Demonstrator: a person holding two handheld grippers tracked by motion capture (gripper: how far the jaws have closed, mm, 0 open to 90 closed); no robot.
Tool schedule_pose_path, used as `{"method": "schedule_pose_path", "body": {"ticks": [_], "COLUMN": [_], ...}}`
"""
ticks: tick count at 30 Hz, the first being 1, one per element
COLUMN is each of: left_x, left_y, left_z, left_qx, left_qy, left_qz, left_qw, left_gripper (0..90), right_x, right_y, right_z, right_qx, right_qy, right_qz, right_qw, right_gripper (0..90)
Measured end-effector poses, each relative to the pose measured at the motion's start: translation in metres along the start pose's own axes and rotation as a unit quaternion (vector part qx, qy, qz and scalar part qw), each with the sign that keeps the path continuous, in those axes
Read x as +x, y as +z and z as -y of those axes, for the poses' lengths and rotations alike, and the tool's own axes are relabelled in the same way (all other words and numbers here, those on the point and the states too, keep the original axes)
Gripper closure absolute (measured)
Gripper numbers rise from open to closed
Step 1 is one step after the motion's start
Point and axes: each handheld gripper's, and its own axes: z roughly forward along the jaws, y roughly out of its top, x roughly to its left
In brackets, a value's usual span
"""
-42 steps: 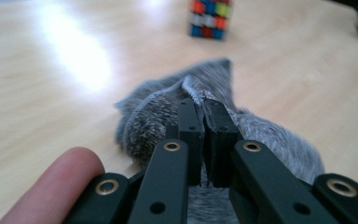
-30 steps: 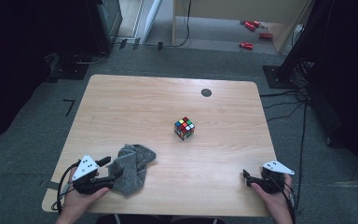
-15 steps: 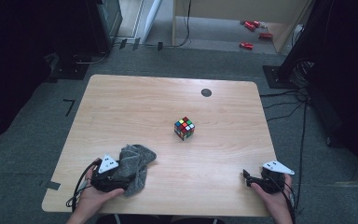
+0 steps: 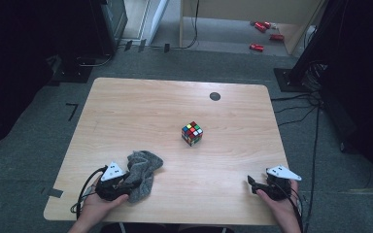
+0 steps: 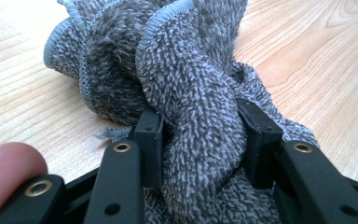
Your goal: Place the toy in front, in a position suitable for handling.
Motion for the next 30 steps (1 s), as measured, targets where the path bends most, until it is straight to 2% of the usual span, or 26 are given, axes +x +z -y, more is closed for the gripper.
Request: {"method": "schedule_pose_path", "body": {"ticks": [2, 3, 4, 5, 8, 11, 14, 18, 20, 23, 26, 30], "left_x": [0.001, 0.001, 0.001, 0.001, 0.001, -0.002, -0.006, -0.009, -0.009, -0.008, -0.007, -0.007], "left_y": [0.0, 0.0, 0.0, -0.001, -0.006, -0.008, -0.006, 0.004, 0.006, 0.006, 0.006, 0.006], "left_z": [0.0, 0.0, 0.0, 0.0, 0.0, -0.002, -0.005, -0.005, -0.006, -0.005, -0.004, -0.003], "left_qx": [-0.001, -0.002, -0.003, -0.006, -0.017, -0.019, -0.019, 0.003, 0.004, 0.004, 0.002, 0.001], "left_qy": [-0.006, -0.01, -0.013, -0.014, -0.02, -0.016, -0.015, -0.008, -0.007, -0.006, -0.004, -0.002], "left_qz": [-0.002, -0.008, -0.015, -0.019, -0.023, -0.027, -0.03, -0.037, -0.035, -0.028, -0.014, -0.009], "left_qw": [1.0, 0.9999, 0.9998, 0.9997, 0.9994, 0.9993, 0.9992, 0.9993, 0.9994, 0.9996, 0.9999, 1.0], "left_gripper": [54.9, 50.3, 39.4, 39.4, 28.4, 19.5, 18.7, 21.8, 23.5, 34.8, 38.9, 41.9], "right_x": [0.004, 0.007, 0.012, 0.012, 0.02, 0.028, 0.035, 0.047, 0.05, 0.06, 0.065, 0.076], "right_y": [0.0, -0.001, -0.002, -0.002, -0.002, -0.001, 0.001, 0.006, 0.007, 0.014, 0.019, 0.027], "right_z": [-0.005, -0.008, -0.015, -0.015, -0.024, -0.032, -0.041, -0.057, -0.06, -0.072, -0.078, -0.087], "right_qx": [-0.007, -0.011, -0.019, -0.019, -0.024, -0.028, -0.032, -0.042, -0.044, -0.051, -0.054, -0.056], "right_qy": [-0.002, -0.001, -0.006, -0.006, -0.016, -0.027, -0.034, -0.041, -0.043, -0.046, -0.046, -0.047], "right_qz": [-0.001, -0.004, -0.007, -0.007, -0.014, -0.019, -0.025, -0.034, -0.037, -0.047, -0.052, -0.062], "right_qw": [1.0, 0.9999, 0.9998, 0.9998, 0.9995, 0.9991, 0.9986, 0.9977, 0.9974, 0.9966, 0.9961, 0.9954], "right_gripper": [19.2, 19.2, 19.2, 19.2, 19.2, 19.2, 19.1, 19.1, 19.0, 18.9, 18.9, 18.8]}}
